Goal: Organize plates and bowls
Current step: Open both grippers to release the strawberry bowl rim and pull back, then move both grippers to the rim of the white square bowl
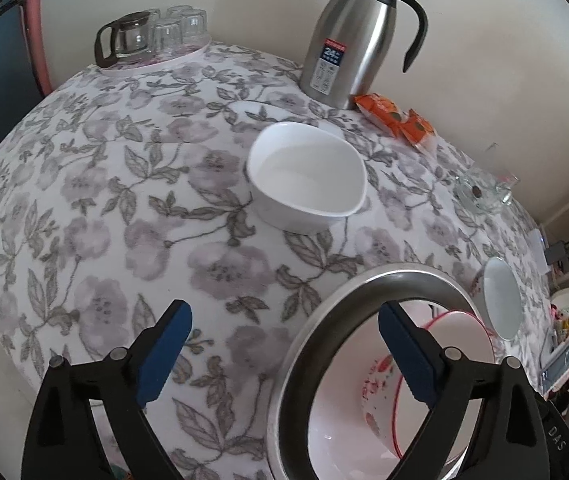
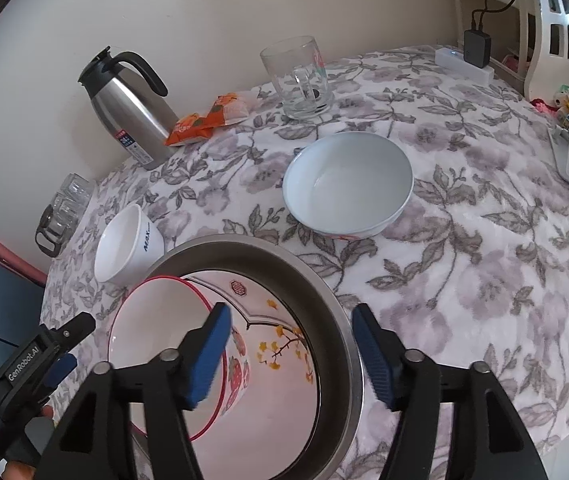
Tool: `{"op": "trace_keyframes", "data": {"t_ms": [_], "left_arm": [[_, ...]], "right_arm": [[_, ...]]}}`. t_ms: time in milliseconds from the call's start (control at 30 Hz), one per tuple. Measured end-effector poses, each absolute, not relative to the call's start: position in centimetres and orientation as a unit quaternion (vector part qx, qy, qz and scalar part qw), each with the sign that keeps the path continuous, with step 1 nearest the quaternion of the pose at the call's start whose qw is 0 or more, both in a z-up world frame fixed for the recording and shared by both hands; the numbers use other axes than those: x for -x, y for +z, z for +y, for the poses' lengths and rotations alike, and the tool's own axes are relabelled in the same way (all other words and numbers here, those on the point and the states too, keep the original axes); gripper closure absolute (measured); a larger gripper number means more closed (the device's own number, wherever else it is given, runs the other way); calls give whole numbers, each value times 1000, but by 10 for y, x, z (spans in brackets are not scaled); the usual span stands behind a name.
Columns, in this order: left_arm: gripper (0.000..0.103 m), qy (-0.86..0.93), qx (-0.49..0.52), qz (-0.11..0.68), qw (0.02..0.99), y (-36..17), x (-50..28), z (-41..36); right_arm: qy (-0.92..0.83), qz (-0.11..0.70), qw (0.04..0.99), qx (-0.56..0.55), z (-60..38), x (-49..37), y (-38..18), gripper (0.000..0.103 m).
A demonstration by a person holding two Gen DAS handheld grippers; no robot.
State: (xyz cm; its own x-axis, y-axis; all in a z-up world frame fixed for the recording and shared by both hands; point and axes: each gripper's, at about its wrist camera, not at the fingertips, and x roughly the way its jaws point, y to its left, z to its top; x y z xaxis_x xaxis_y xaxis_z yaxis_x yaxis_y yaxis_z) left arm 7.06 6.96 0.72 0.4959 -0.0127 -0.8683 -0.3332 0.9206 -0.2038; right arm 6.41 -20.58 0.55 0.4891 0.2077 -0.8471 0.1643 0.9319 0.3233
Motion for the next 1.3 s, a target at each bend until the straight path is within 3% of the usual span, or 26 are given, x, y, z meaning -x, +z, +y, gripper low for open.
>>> {"op": "trace_keyframes", "data": {"t_ms": [167,400,1300], "left_arm": [[8,106,178,492,845,6,-71,74],[7,118,183,488,845,6,-71,79],[7,158,172,441,866,40,-99,88]], "right_arm": [[12,502,845,-183,-206,-65,5,21],[13,500,847,-178,-205,-67,5,0],[36,435,885,-162,-174,-77,48,0]]}}
